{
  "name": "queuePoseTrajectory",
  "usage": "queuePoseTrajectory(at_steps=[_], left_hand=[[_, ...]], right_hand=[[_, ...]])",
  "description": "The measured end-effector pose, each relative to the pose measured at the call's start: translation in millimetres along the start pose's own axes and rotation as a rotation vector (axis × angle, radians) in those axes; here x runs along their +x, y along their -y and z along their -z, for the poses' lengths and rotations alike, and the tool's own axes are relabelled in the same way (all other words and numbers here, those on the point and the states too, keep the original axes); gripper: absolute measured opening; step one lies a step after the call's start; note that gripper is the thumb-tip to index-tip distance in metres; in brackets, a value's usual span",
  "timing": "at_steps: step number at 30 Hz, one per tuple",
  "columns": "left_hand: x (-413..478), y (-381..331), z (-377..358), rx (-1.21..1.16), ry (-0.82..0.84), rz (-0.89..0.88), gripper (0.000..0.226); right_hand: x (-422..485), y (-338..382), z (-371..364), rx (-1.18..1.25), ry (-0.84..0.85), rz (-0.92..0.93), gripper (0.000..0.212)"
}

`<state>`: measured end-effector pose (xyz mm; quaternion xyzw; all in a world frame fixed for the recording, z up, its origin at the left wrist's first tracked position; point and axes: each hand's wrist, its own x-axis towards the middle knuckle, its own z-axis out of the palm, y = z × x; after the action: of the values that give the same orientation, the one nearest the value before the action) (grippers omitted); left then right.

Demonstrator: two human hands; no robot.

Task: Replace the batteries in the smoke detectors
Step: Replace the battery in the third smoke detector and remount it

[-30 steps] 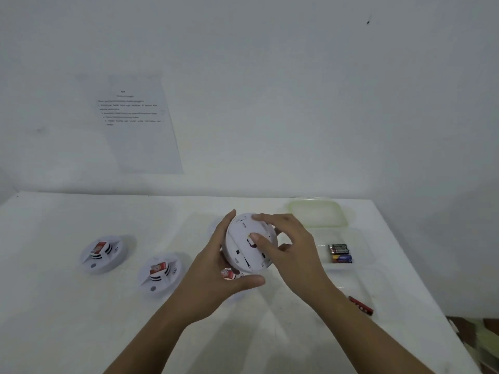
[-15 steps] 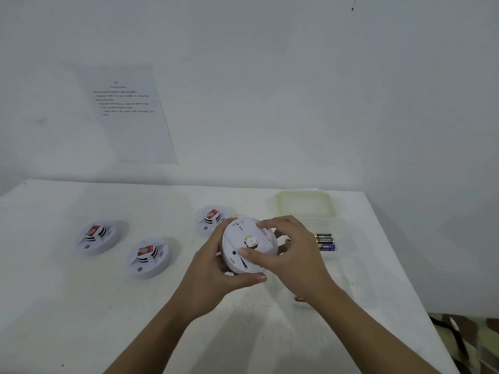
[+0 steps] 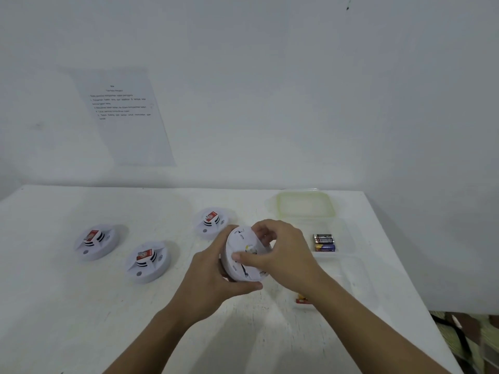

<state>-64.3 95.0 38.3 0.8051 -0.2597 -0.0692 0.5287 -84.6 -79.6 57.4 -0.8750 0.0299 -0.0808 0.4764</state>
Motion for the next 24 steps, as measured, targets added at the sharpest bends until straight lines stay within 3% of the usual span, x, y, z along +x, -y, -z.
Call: queuePoseTrajectory(at_steps=[11,14,19,24], left_hand=[[-1.2,9.4,15.1,0.078,-0.005,0.02,0.092],[-5.1,17.9,17.0,0.088,-0.018,0.05,0.089],[-14.5,25.6,26.3,0.054,-0.023,0.084,0.096],[-22.8,29.2,41.0,-0.05,-0.131,0.117,0.097]], right_hand=[[4.5,0.3,6.4,0.166,0.067,-0.063,0.017],[2.6,-2.3,2.6,0.2,0.084,-0.057,0.016],[0.6,-15.1,-2.7,0.202,-0.048,-0.056,0.012],[-6.4,-26.3,-7.1,0.273,-0.137,-0.087,0.033]])
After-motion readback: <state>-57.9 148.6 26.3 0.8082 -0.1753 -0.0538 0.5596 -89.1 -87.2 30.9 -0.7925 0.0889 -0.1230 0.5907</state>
